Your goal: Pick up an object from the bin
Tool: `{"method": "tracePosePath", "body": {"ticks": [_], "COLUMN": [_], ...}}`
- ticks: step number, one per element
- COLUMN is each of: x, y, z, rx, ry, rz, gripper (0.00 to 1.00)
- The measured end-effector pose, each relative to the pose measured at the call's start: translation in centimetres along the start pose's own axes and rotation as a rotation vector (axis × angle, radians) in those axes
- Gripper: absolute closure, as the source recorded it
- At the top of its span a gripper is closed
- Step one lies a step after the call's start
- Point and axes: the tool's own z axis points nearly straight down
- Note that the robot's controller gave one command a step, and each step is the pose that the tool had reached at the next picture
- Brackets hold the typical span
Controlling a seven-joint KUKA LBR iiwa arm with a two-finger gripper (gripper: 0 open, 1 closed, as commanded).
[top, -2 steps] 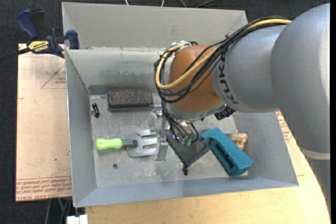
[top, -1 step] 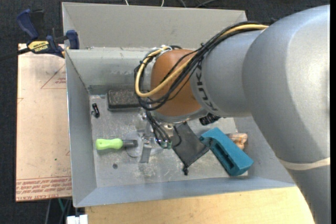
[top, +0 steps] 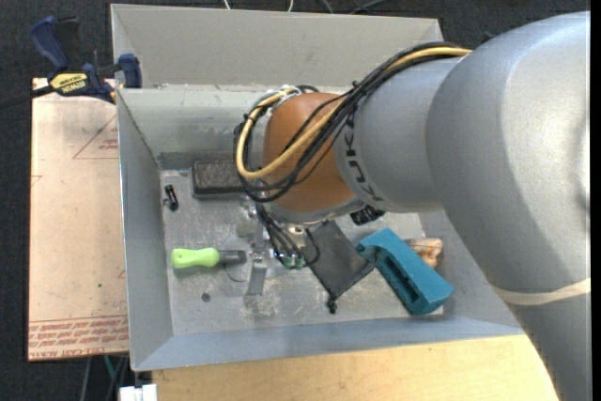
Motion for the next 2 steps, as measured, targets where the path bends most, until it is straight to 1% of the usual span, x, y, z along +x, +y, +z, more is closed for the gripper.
{"method": "tracePosePath", "body": {"ticks": [1, 2], "x": [-1.2, -1.21], "y": [3.54, 3.52], "z": [0.67, 0.67], "rx": [-0.003, -0.003], "ry": [-0.005, -0.004], "rz": [0.118, 0.119], "gripper": [1.0, 1.0]}}
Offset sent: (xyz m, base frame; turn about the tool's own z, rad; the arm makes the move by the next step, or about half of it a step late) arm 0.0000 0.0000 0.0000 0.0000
